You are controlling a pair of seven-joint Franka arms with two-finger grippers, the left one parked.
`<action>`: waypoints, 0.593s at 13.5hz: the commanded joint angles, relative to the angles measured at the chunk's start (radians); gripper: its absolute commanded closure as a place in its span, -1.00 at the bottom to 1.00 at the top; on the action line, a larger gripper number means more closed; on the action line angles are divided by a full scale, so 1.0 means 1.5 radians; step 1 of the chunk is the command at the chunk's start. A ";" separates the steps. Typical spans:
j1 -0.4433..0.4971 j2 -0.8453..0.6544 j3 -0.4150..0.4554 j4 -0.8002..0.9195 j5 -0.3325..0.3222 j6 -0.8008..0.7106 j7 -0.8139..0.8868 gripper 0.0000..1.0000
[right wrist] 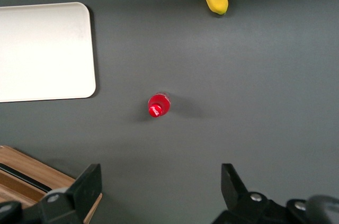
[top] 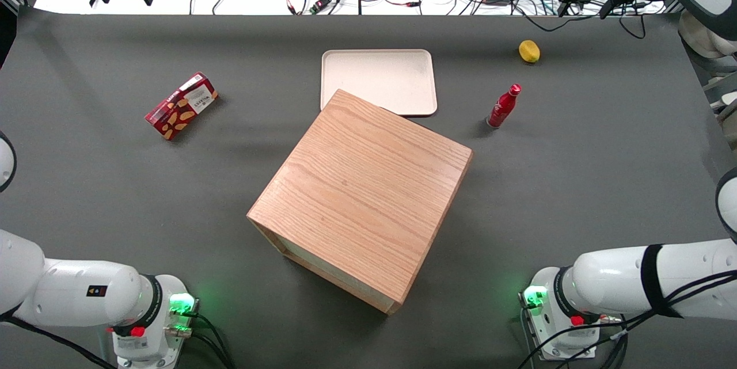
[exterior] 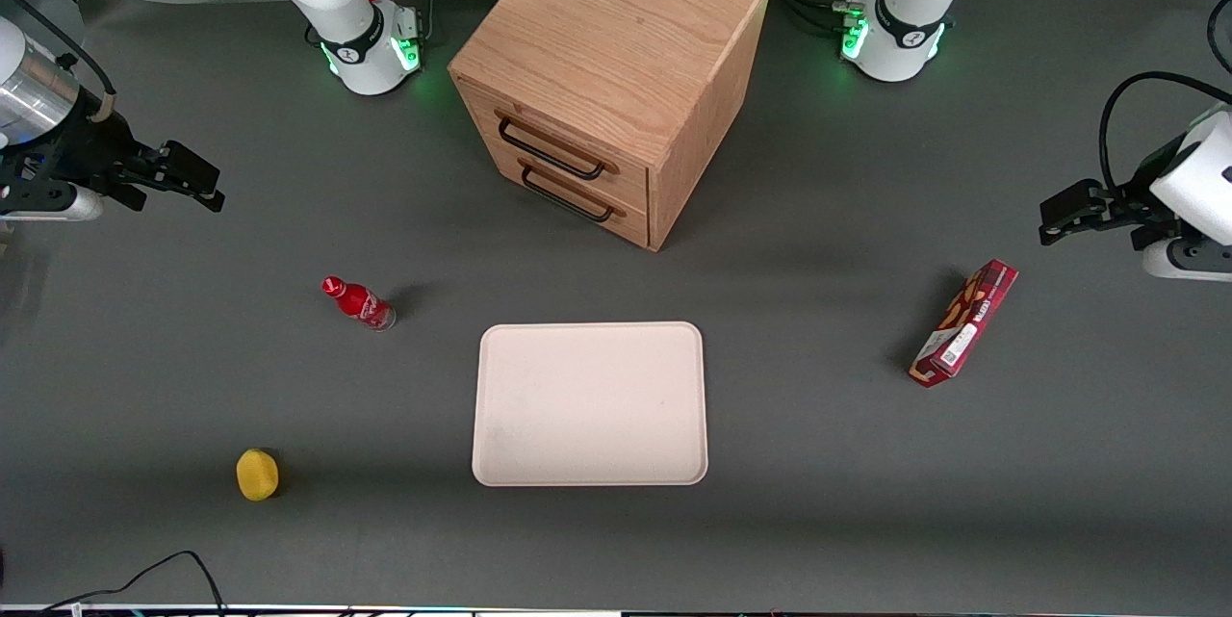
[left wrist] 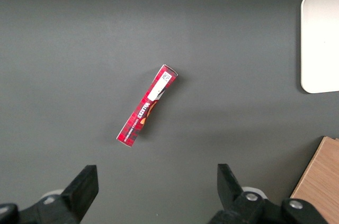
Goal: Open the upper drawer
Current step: 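Move the right gripper toward the wooden cabinet's upper drawer handle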
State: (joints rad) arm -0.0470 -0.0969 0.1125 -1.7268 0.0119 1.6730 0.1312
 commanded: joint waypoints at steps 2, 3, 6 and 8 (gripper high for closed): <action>0.002 0.009 -0.004 0.027 0.014 -0.023 -0.014 -1.00; 0.002 0.011 -0.004 0.031 0.014 -0.023 -0.013 -1.00; 0.002 0.017 -0.003 0.033 0.014 -0.024 -0.013 -1.00; 0.003 0.017 -0.003 0.034 0.014 -0.036 -0.015 -1.00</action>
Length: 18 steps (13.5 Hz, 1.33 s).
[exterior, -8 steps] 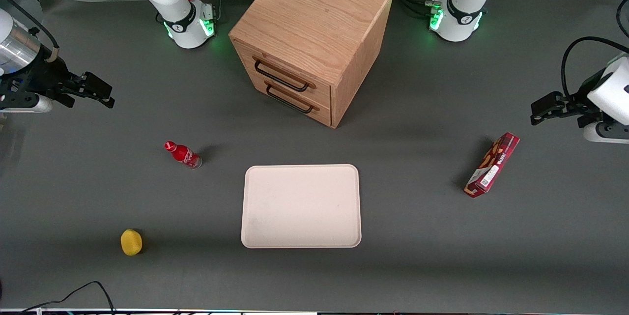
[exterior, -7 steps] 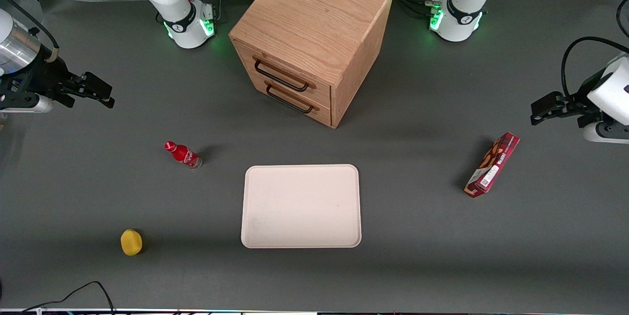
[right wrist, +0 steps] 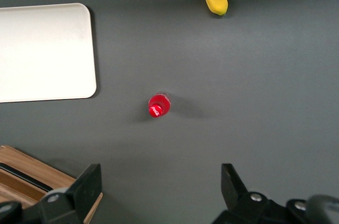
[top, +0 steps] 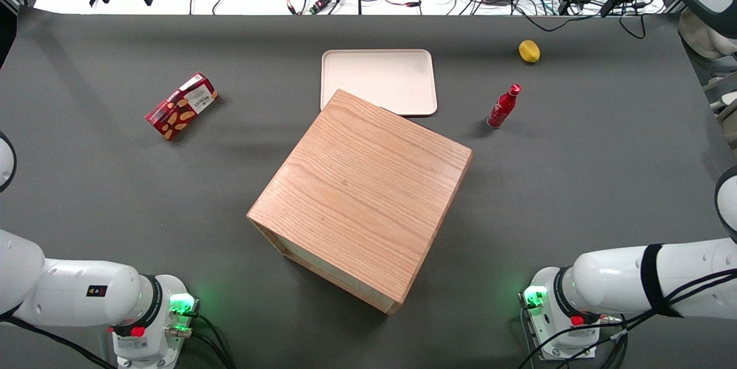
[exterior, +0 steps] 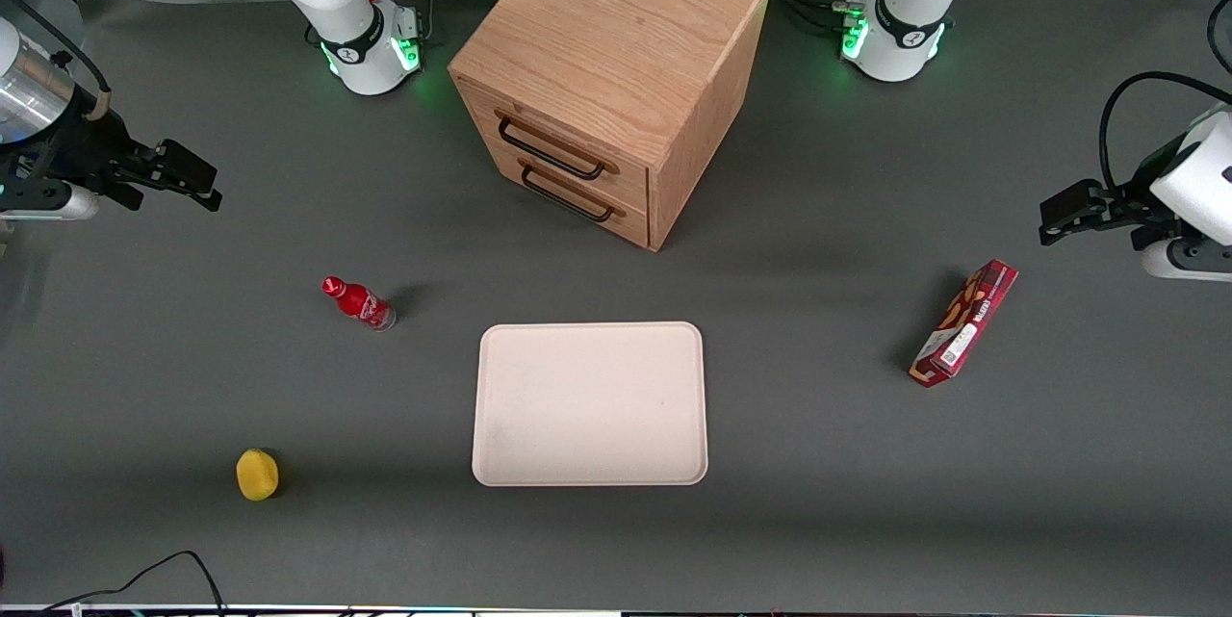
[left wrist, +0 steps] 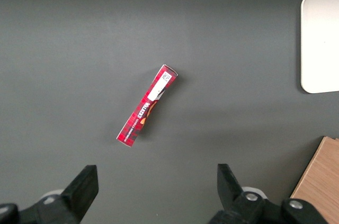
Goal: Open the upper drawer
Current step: 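Move the right gripper toward the wooden cabinet's upper drawer handle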
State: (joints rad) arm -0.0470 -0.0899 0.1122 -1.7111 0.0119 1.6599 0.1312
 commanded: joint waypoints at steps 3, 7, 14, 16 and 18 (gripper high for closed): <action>0.011 0.010 0.044 0.043 0.015 -0.044 -0.016 -1.00; 0.012 0.009 0.160 0.066 0.046 -0.104 -0.005 -1.00; 0.011 0.081 0.235 0.087 0.198 -0.099 -0.266 -1.00; 0.012 0.130 0.236 0.085 0.248 -0.099 -0.299 -1.00; 0.019 0.179 0.248 0.082 0.274 -0.092 -0.315 -1.00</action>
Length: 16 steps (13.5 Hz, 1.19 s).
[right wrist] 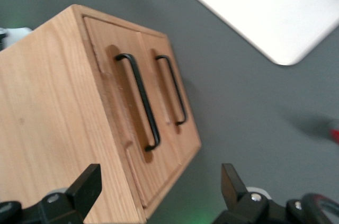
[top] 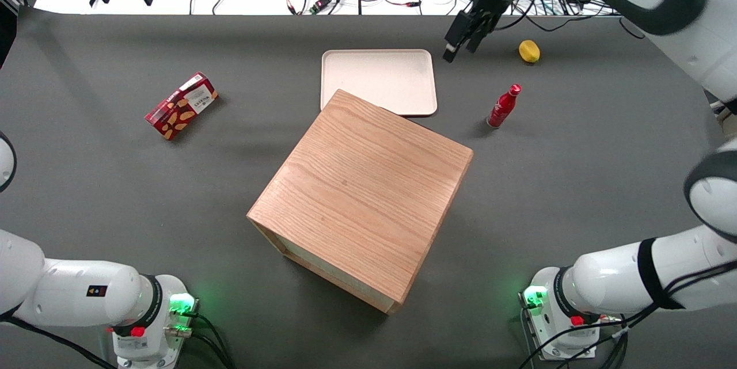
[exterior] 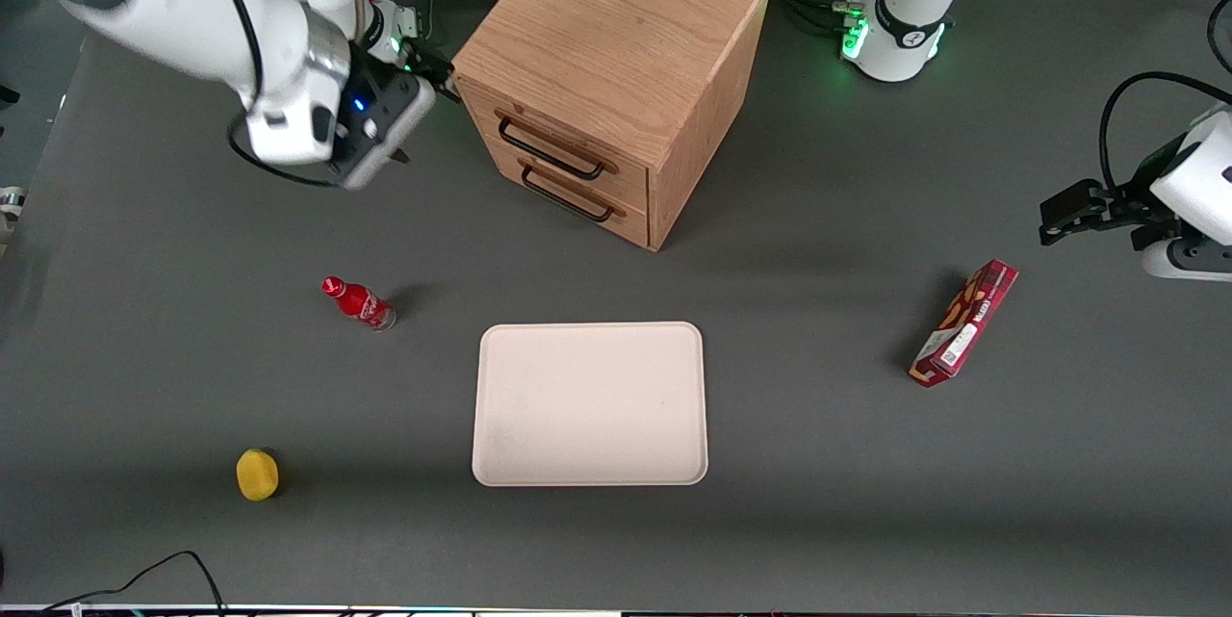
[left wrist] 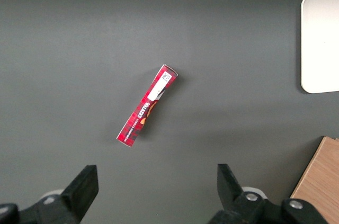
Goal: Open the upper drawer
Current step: 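Move the right gripper toward the wooden cabinet's upper drawer handle, then lower the right gripper and hook the upper drawer's black handle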
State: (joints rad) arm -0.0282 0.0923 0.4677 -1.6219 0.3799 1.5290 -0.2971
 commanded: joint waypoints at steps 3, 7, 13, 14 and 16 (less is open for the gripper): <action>0.011 0.088 0.044 -0.012 0.025 0.059 -0.033 -1.00; 0.010 0.081 0.083 -0.110 -0.003 0.160 -0.079 -1.00; 0.009 0.063 0.100 -0.208 -0.003 0.278 -0.134 -1.00; 0.008 0.064 0.108 -0.220 -0.003 0.296 -0.134 -1.00; 0.008 0.064 0.117 -0.240 0.000 0.321 -0.134 -1.00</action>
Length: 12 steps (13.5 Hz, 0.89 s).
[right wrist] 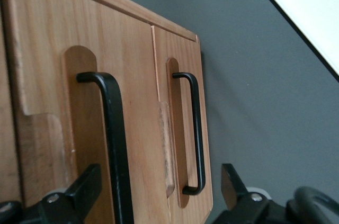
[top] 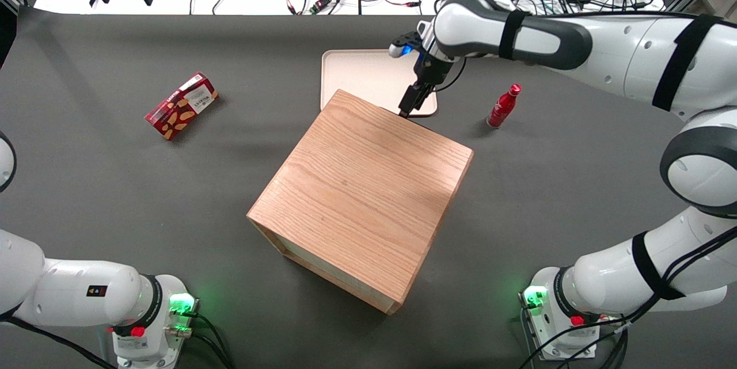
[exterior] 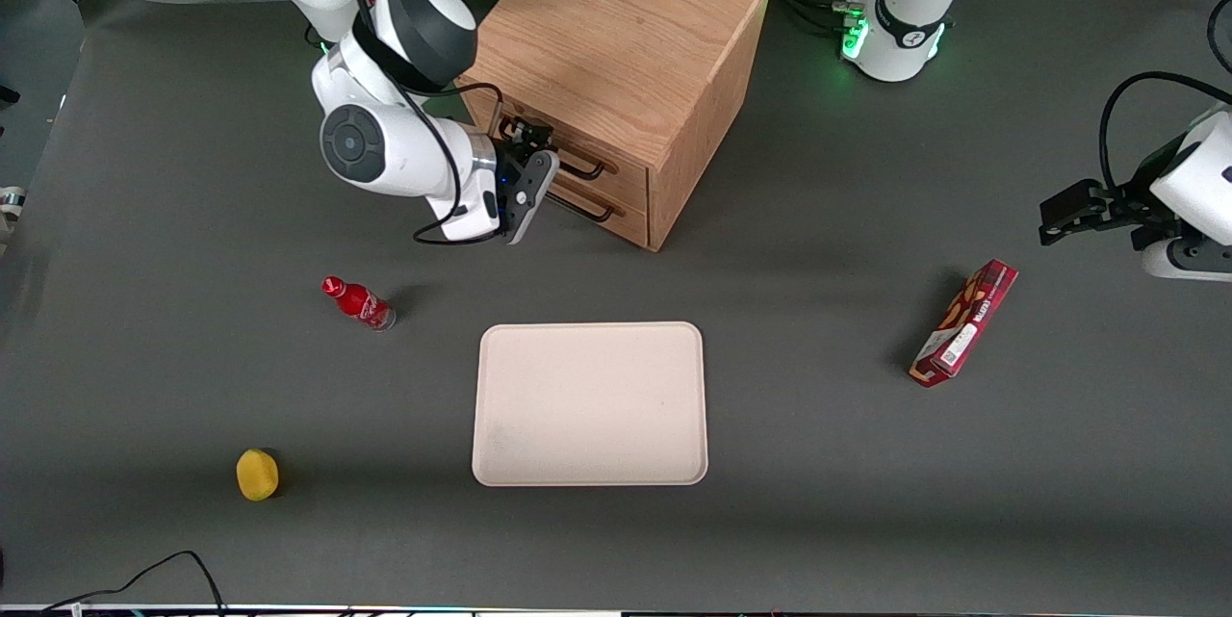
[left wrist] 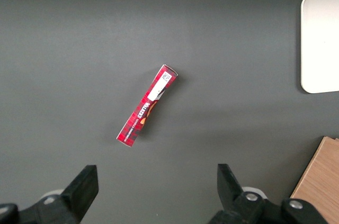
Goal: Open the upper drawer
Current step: 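Lower the right gripper and hook the upper drawer's black handle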
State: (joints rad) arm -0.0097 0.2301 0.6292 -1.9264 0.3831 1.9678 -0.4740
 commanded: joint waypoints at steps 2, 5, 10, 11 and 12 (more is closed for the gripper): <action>-0.005 -0.028 0.009 -0.043 -0.001 0.038 -0.016 -1.00; -0.010 -0.025 0.007 -0.041 -0.008 0.042 -0.017 -1.00; -0.013 0.004 -0.038 -0.005 -0.040 0.040 -0.058 -1.00; -0.014 0.014 -0.048 0.002 -0.040 0.040 -0.071 -1.00; -0.013 0.030 -0.061 0.022 -0.041 0.037 -0.077 -1.00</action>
State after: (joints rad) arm -0.0255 0.2271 0.5654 -1.9484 0.3418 2.0259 -0.5460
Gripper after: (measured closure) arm 0.000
